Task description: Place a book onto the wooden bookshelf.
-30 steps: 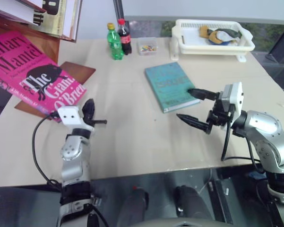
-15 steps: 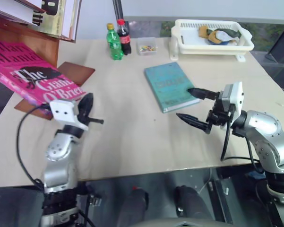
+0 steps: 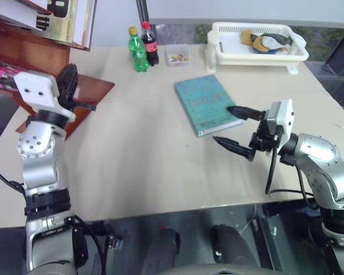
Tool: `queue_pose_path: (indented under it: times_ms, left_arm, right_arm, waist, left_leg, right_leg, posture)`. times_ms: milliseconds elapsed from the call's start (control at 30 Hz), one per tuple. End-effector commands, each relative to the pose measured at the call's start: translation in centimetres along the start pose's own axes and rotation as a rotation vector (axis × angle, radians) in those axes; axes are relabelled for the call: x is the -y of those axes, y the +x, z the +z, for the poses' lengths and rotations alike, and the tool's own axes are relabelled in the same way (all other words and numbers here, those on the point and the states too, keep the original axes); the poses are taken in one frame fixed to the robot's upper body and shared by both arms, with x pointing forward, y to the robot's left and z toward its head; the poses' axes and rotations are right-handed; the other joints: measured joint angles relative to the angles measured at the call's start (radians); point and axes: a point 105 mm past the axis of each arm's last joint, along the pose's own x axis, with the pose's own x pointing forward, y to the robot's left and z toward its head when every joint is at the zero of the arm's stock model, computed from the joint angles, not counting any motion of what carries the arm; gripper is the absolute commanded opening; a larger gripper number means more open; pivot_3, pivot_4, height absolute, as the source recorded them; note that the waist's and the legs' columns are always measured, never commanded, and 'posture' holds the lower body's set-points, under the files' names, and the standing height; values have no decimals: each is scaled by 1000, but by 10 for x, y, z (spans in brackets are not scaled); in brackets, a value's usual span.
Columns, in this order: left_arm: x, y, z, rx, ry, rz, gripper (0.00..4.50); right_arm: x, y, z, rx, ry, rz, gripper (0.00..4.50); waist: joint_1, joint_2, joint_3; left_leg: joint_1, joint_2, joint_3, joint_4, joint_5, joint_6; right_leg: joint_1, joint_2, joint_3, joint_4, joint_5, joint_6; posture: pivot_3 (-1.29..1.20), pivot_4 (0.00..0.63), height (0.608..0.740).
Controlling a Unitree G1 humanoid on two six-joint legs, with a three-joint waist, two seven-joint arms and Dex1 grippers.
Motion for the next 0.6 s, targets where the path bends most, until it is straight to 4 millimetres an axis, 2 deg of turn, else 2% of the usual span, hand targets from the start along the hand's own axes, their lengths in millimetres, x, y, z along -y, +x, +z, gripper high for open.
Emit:
queue_pose_path:
  times_ms: [33,133,167,267,367,500,600]
  left_arm:
    - [-52,-4,9,-14,-12,178,155]
    - [-67,-11,-2,-85,-78,255,155]
    - [-64,-14,-5,-101,-90,241,155]
    - [-35,-16,-9,-123,-130,128,155]
    - [-16,-19,-13,-138,-163,84,155]
    - [-15,-20,-11,-137,-183,87,155]
    - [-12,-18,0,-104,-230,42,155]
  right_arm:
    - [0,3,13,40,-49,9,4500]
    - [-2,5,14,43,-46,21,4500]
    - [-3,5,15,43,-46,25,4500]
    - [-2,3,16,47,-48,31,4500]
    - [-1,5,19,61,-49,34,4500]
    - [-1,6,22,71,-44,36,4500]
    - [-2,5,21,70,-33,31,4500]
  waist:
    - [-11,2,1]
    - [-18,3,2]
    - [-17,3,2]
    - [-14,3,2]
    - [0,1,2]
    - [10,0,3]
    - [12,0,3]
  left_leg:
    - [0,0,0,0,0,0]
    - [2,2,0,0,0,0]
    - [2,2,1,0,0,0]
    - [2,3,0,0,0,0]
    - [0,2,0,1,0,0]
    - [-2,0,0,1,0,0]
    - [-2,0,0,0,0,-1]
  right_leg:
    - [0,0,0,1,0,0]
    - [0,1,0,2,0,0]
    - [0,2,1,3,0,0]
    - [0,2,0,3,-1,1]
    - [0,0,0,2,0,0]
    - [0,-1,0,-1,0,0]
    - [0,-1,0,-2,0,0]
  posture:
    - [0,150,740]
    - [0,150,740]
    - [0,150,740]
    - [0,150,740]
    - [0,150,740]
    - [0,150,740]
    - [0,150,740]
